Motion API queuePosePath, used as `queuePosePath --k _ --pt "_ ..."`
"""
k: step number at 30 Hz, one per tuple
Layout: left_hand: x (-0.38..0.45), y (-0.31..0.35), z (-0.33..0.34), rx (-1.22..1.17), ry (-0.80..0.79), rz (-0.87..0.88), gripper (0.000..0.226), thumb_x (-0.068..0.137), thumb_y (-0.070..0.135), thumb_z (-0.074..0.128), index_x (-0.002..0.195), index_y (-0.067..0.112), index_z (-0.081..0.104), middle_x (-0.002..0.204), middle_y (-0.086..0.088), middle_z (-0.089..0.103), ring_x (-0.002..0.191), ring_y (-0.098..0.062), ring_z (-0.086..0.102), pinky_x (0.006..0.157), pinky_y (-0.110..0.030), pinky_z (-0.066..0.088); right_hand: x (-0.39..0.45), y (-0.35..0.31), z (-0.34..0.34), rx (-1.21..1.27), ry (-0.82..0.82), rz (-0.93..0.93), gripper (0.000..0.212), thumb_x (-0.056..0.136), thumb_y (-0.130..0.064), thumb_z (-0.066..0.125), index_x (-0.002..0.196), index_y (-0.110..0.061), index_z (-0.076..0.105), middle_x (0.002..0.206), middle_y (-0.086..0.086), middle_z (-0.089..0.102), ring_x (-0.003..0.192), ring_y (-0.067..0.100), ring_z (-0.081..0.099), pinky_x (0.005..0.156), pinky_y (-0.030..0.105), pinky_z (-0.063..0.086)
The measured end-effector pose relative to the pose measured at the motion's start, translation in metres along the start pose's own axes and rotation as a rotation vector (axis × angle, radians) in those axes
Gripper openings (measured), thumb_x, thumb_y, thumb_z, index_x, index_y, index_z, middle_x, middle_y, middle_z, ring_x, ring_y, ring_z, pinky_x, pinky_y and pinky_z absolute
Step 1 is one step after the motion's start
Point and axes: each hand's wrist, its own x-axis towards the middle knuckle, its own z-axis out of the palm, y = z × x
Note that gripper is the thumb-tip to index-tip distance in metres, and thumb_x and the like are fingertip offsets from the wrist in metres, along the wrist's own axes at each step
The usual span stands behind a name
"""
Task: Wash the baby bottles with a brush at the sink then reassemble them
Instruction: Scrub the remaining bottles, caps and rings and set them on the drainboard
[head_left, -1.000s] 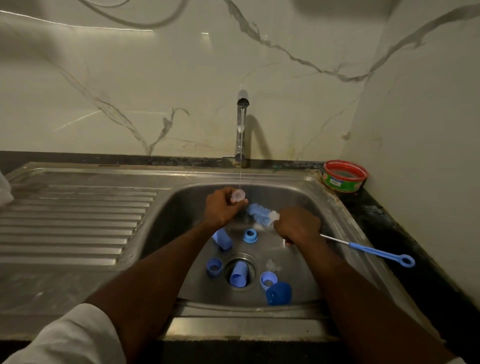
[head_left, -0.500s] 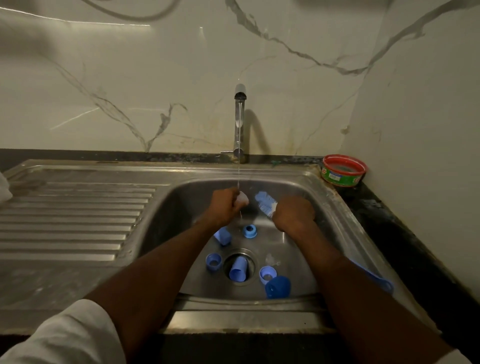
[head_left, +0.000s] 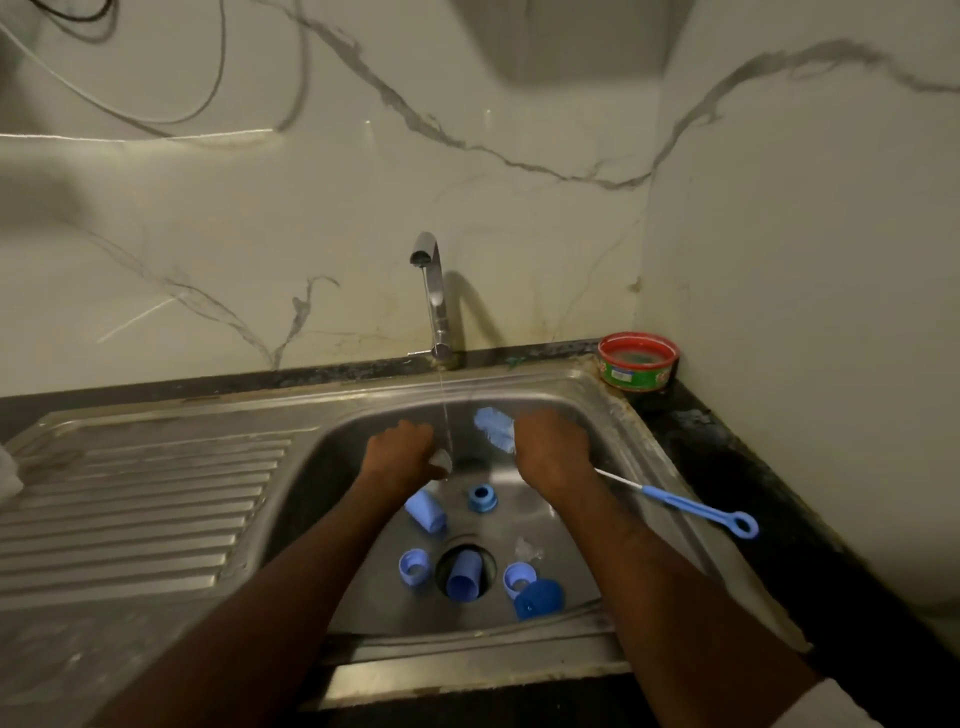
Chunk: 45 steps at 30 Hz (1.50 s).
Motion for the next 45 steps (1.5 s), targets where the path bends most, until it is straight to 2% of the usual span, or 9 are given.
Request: queuePosePath --k 3,6,14,18,26,31,34,40,45 --pt "-0.002 -0.011 -0.002 -0.224 -0.009 -0.014 0.02 0.094 0.038 0.066 0.107 0.022 0.068 0.099 0.001 0.07 0.086 -0.012 0.067 0.085 -0.034 0.058 0.001 -0.004 -0.009 -0.036 0.108 -0.063 0.029 0.1 -0.025 0.058 0.128 -0.016 0.059 0.127 0.007 0.064 0.113 0.023 0.063 0.091 0.033 0.049" --pt "-0.005 -0.015 -0.004 -0.313 0.062 0.027 0.022 0.096 0.037 0.063 0.114 0.024 0.066 0.108 0.003 0.067 0.096 -0.013 0.064 0.09 -0.035 0.055 0.001 -0.004 -0.021 -0.044 0.139 -0.111 0.036 0.1 -0.034 0.057 0.135 -0.026 0.054 0.127 0.008 0.063 0.11 0.025 0.063 0.086 0.035 0.048" --pt "0.002 -0.043 0.0 -0.454 0.143 0.047 0.018 0.098 0.035 0.063 0.113 0.028 0.069 0.108 0.002 0.071 0.093 -0.009 0.064 0.083 -0.028 0.052 0.002 0.005 -0.024 -0.062 0.147 -0.291 0.043 0.098 -0.05 0.055 0.14 -0.049 0.045 0.127 0.001 0.066 0.109 0.024 0.064 0.088 0.039 0.052" --pt "0.008 -0.043 0.004 -0.467 0.144 0.157 0.027 0.096 0.035 0.066 0.122 0.028 0.064 0.115 0.005 0.068 0.102 -0.008 0.064 0.094 -0.036 0.054 0.006 -0.002 -0.019 -0.064 0.15 -0.347 0.045 0.099 -0.047 0.056 0.142 -0.049 0.045 0.131 0.0 0.065 0.113 0.024 0.062 0.09 0.039 0.052" --pt "0.016 -0.043 0.004 -0.516 0.267 0.101 0.023 0.095 0.025 0.068 0.118 0.02 0.067 0.109 -0.002 0.07 0.098 -0.014 0.065 0.09 -0.03 0.051 0.018 0.01 -0.01 -0.107 0.174 -0.296 0.042 0.099 -0.05 0.054 0.14 -0.049 0.045 0.123 0.004 0.067 0.108 0.025 0.063 0.088 0.04 0.052" --pt "0.011 -0.032 0.007 -0.483 0.236 0.207 0.029 0.098 0.025 0.064 0.126 0.019 0.063 0.118 -0.001 0.065 0.103 -0.013 0.06 0.091 -0.027 0.046 0.016 0.014 -0.013 -0.119 0.149 -0.33 0.038 0.097 -0.05 0.055 0.135 -0.046 0.052 0.122 0.002 0.068 0.106 0.024 0.063 0.088 0.04 0.052" --pt "0.011 -0.028 0.007 -0.454 0.206 0.159 0.029 0.099 0.03 0.061 0.127 0.021 0.062 0.119 0.0 0.064 0.105 -0.015 0.061 0.094 -0.035 0.051 0.012 0.017 -0.016 -0.098 0.143 -0.324 0.038 0.097 -0.051 0.054 0.135 -0.045 0.052 0.12 0.001 0.068 0.106 0.023 0.063 0.089 0.041 0.052" --pt "0.015 -0.03 0.013 -0.464 0.236 0.029 0.024 0.095 0.033 0.067 0.116 0.024 0.065 0.11 0.0 0.069 0.095 -0.012 0.063 0.086 -0.031 0.053 0.013 0.013 -0.025 -0.074 0.292 -0.193 0.034 0.099 -0.044 0.056 0.132 -0.034 0.054 0.115 0.001 0.069 0.1 0.022 0.064 0.072 0.03 0.038" --pt "0.02 -0.021 0.015 -0.541 0.265 0.009 0.034 0.093 0.035 0.071 0.121 0.015 0.065 0.105 -0.006 0.071 0.092 -0.015 0.066 0.087 -0.034 0.056 0.016 0.016 -0.016 -0.053 0.301 -0.097 0.033 0.094 -0.042 0.062 0.126 -0.034 0.055 0.111 0.001 0.069 0.095 0.021 0.064 0.069 0.035 0.046"
